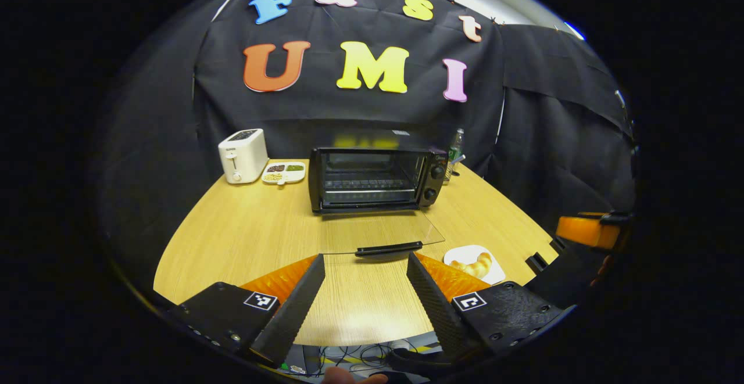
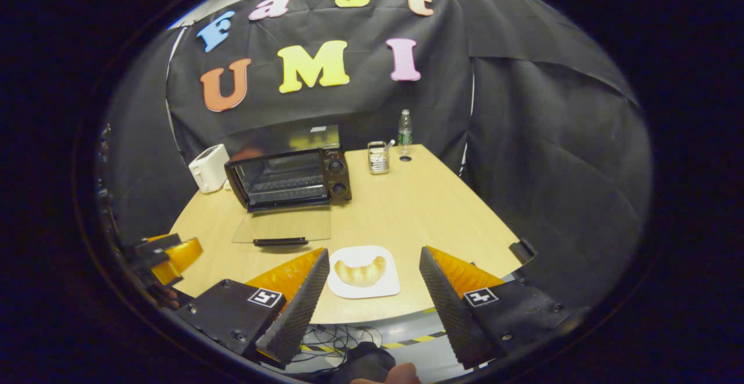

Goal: Open the electric oven with the left hand, put the food in, and close the electric oven.

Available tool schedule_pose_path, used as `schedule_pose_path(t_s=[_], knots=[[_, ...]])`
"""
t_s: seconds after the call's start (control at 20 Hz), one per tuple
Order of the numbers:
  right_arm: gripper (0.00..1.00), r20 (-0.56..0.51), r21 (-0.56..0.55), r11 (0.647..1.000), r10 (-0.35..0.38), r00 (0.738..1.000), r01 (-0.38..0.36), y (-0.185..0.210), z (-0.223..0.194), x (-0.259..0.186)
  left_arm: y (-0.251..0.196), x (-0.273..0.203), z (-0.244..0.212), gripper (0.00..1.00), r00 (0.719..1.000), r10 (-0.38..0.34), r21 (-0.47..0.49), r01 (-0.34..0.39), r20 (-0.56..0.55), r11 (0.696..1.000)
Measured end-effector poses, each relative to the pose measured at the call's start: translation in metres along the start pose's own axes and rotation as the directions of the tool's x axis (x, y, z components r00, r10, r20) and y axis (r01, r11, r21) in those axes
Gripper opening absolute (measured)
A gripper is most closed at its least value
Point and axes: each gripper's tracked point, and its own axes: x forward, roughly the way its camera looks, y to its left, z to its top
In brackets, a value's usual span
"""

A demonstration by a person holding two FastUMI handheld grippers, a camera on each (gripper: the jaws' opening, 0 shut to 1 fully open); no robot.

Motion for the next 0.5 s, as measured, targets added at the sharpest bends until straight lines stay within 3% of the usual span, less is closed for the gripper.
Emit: schedule_pose_path(t_s=[0.25, 0.5], knots=[[0.98, -0.145, 0.136, 0.99, 0.042, 0.989, -0.022, 0.009, -0.039, 0.057, 0.02, -0.047, 0.03, 0.93, 0.993, 0.105, -0.069, -0.101, 0.05, 0.993], [0.93, -0.269, 0.209, 0.978, 0.071, 0.961, -0.014, 0.011, -0.078, 0.111, 0.032, -0.052, 0.065, 0.93, 0.98, 0.187, -0.129, -0.177, 0.068, 0.976]])
